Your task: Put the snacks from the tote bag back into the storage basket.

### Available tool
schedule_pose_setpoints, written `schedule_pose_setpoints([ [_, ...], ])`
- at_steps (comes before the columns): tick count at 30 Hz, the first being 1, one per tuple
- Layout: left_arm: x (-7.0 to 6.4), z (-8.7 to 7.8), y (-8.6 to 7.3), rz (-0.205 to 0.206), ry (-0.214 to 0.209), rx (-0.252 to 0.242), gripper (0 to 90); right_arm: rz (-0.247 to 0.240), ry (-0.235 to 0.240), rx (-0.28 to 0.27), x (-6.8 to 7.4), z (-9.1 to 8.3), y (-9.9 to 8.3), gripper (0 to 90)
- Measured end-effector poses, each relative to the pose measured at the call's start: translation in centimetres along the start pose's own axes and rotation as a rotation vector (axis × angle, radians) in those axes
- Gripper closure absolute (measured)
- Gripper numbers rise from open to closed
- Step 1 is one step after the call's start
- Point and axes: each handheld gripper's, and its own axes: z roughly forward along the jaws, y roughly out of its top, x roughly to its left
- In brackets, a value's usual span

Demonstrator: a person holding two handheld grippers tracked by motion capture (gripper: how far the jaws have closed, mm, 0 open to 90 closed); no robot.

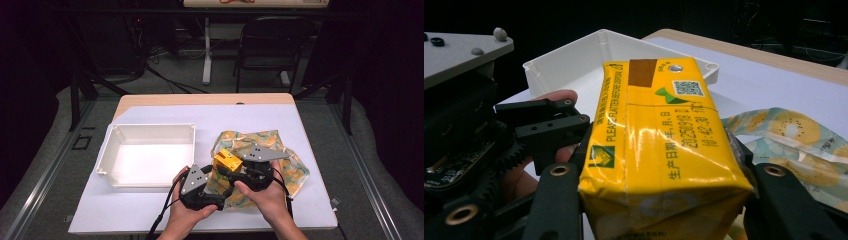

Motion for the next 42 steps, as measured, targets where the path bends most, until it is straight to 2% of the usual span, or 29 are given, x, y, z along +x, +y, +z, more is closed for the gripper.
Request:
schedule_pose_setpoints([
  [3, 0.0, 0.0, 0.0, -0.003, 0.019, -0.002, 8.7, -0.002, 0.006, 0.001, 0.2, 0.2, -0.1, 51.2],
  [5, 0.0, 0.0, 0.0, -0.002, 0.004, 0.000, 8.7, 0.002, 0.004, 0.001, 0.3, 0.2, -0.1, 51.2],
  [9, -0.2, -0.1, 0.0, 0.007, 0.038, -0.008, 8.7, 0.005, 0.014, 0.000, 0.6, 0.4, 0.0, 51.2],
  [10, -0.1, -0.2, 0.0, 0.010, 0.014, 0.001, 8.7, 0.005, 0.017, -0.002, 0.7, 0.4, 0.0, 51.2],
  [11, -0.3, -0.1, 0.0, 0.010, 0.034, -0.006, 8.7, 0.004, 0.018, -0.006, 0.8, 0.3, 0.0, 51.2],
  [12, -0.3, -0.1, 0.0, 0.013, 0.017, -0.003, 8.6, 0.002, 0.017, -0.005, 0.8, 0.3, 0.1, 51.2],
  [16, -0.4, -0.1, 0.0, 0.016, 0.020, -0.008, 9.0, -0.002, 0.015, -0.008, 1.1, 0.2, 0.1, 51.2],
  [20, -0.4, -0.2, 0.0, 0.022, 0.011, 0.003, 10.6, 0.001, 0.013, -0.010, 1.1, 0.2, 0.1, 51.3],
  [21, -0.4, -0.1, -0.1, 0.021, 0.042, -0.002, 11.0, 0.003, 0.013, -0.010, 1.1, 0.2, 0.1, 51.2],
  [22, -0.3, -0.2, 0.0, 0.013, 0.021, 0.000, 11.3, 0.004, 0.012, -0.012, 1.1, 0.2, 0.1, 51.2],
  [25, -0.3, -0.3, 0.0, 0.010, 0.029, -0.011, 13.6, 0.005, 0.015, -0.013, 1.2, 0.3, 0.1, 51.2],
  [26, -0.3, -0.3, 0.0, 0.009, 0.035, -0.014, 13.6, -0.001, 0.016, -0.011, 1.3, 0.3, 0.1, 51.2],
  [27, -0.4, -0.3, 0.0, 0.005, 0.063, -0.026, 15.0, -0.003, 0.014, -0.013, 1.4, 0.3, 0.0, 51.2],
  [28, -0.4, -0.3, 0.0, 0.005, 0.063, -0.026, 15.4, -0.004, 0.011, -0.012, 1.4, 0.3, 0.0, 51.2],
  [29, -0.3, -0.4, 0.1, 0.004, 0.044, -0.020, 15.7, -0.003, 0.011, -0.011, 1.5, 0.3, 0.0, 51.2],
  [34, -0.6, -0.1, 0.0, 0.011, 0.062, 0.001, 19.1, 0.000, -0.005, -0.013, 1.5, 0.4, -0.2, 51.2],
  [42, -0.9, -0.2, 0.1, 0.013, 0.063, -0.007, 23.6, 0.009, -0.008, -0.020, 1.6, 0.5, -0.3, 51.0],
])
